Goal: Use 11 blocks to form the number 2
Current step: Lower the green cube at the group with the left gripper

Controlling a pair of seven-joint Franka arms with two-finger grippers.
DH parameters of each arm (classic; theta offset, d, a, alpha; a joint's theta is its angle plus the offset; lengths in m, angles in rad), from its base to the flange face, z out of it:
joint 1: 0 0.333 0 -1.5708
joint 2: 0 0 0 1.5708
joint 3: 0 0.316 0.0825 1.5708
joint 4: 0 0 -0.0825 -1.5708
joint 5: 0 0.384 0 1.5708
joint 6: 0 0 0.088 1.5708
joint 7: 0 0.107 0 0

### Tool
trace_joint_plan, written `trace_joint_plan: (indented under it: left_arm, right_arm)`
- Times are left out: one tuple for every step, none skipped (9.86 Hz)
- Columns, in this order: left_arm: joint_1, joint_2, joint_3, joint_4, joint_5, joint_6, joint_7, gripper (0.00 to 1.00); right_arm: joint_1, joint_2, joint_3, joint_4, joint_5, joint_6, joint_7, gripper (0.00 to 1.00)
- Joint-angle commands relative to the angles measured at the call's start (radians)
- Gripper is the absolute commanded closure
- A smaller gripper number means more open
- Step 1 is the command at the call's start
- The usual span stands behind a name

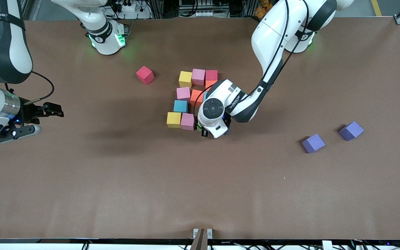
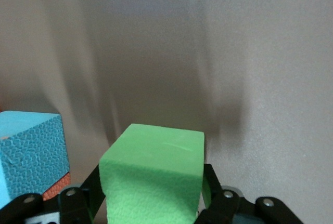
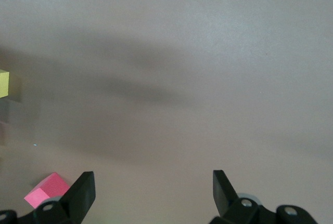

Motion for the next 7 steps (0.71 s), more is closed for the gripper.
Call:
trace_joint_plan:
  left_arm:
    - [-0.018, -0.004, 0.018, 0.02, -0.011, -0.04, 0.013, 0.21]
    - [-0.018, -0.006, 0.018, 0.02, -0.011, -0.046, 0.013, 0.21]
    - [-0.018, -0.007, 0.015, 0.02, -0.011, -0.056, 0.013, 0.21]
    - [-0.018, -0.012, 0.014, 0.02, -0.011, -0.056, 0.013, 0.21]
    - [-0.017, -0.013, 0.014, 0.02, -0.011, -0.059, 0.013, 0.21]
    - [-0.017, -0.021, 0.015, 0.02, -0.009, -0.06, 0.013, 0.21]
    - [-0.015, -0.027, 0.015, 0.02, -0.009, -0.065, 0.015, 0.21]
  right_arm:
    - [-0.028, -0.006, 0.019, -0.003, -0.006, -0.007, -0.015, 0.0]
    - [-0.028, -0.006, 0.019, -0.003, -0.006, -0.007, -0.016, 0.0]
    - [-0.028, -0.006, 0.019, -0.005, -0.006, -0.007, -0.016, 0.0]
    - [-0.028, -0.006, 0.019, -0.003, -0.006, -0.007, -0.016, 0.0]
    - [-0.028, -0.006, 0.019, -0.005, -0.006, -0.006, -0.018, 0.0]
    - [-0.028, -0.006, 0.019, -0.003, -0.006, -0.006, -0.018, 0.0]
    - [-0.028, -0.006, 0.019, -0.003, -0.006, -0.007, -0.018, 0.0]
